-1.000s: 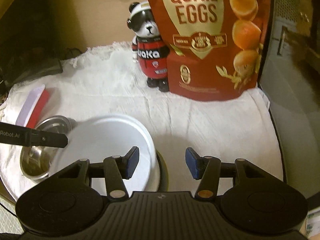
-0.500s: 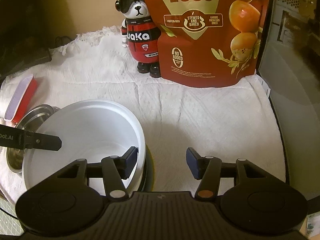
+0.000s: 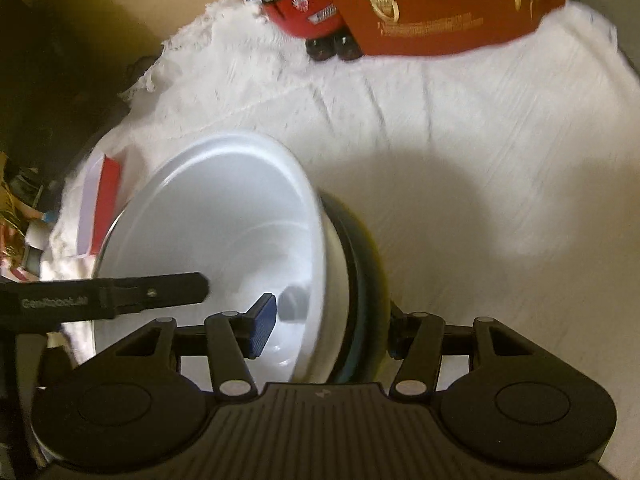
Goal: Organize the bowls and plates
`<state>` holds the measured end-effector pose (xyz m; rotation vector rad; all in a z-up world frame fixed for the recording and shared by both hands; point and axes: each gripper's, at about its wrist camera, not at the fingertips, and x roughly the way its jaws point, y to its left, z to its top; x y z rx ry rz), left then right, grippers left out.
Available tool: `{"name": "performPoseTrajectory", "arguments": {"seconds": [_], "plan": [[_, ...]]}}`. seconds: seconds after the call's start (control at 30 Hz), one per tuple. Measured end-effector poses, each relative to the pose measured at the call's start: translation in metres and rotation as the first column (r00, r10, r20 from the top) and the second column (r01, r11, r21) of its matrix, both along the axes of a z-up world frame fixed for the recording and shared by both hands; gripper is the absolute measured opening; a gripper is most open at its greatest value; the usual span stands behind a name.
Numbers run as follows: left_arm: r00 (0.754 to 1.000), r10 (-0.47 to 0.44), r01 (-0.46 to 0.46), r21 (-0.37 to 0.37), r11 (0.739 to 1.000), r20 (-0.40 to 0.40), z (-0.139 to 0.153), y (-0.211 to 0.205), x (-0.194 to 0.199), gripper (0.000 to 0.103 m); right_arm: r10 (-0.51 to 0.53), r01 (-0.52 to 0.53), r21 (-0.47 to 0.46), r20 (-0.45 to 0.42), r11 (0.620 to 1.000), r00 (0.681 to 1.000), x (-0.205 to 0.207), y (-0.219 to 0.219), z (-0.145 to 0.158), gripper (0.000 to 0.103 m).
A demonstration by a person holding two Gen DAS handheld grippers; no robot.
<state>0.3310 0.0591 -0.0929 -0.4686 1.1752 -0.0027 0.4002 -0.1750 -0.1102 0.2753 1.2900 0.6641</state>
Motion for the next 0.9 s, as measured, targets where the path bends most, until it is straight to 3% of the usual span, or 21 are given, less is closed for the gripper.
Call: {"name": "performPoseTrajectory", "arguments": {"seconds": [0.13,0.53,0.7,0.9], "plan": [[1.000,-0.018,0.018,0.012,1.000,-0.002,-0.001,-0.006,0.004,0.045,-0.011,0.012,0.024,-0.040,1.000,0.999,0.002,-0.002,-0.004,0.057],[1.000,-0.014,0.014,0.018,1.000,-0.006,0.000,-0.006,-0.001,0.045,-0.018,0.019,0.027,-0.043,0.999,0.999,-0.001,-0.001,-0.002,0.061],[0.999,0.012,-0.013,-0.025,1.000,-0.045,0.000,0.002,-0.008,0.046,-0.017,0.019,0.021,-0.054,1.000,0.998,-0.002,0.001,0.000,0.061],[0.997,0.025,-0.027,-0.028,0.999,-0.071,0.002,0.009,-0.027,0.046,0.031,-0.030,0.012,-0.096,0.999,0.995,-0.014,0.011,-0.001,0.062]]}}
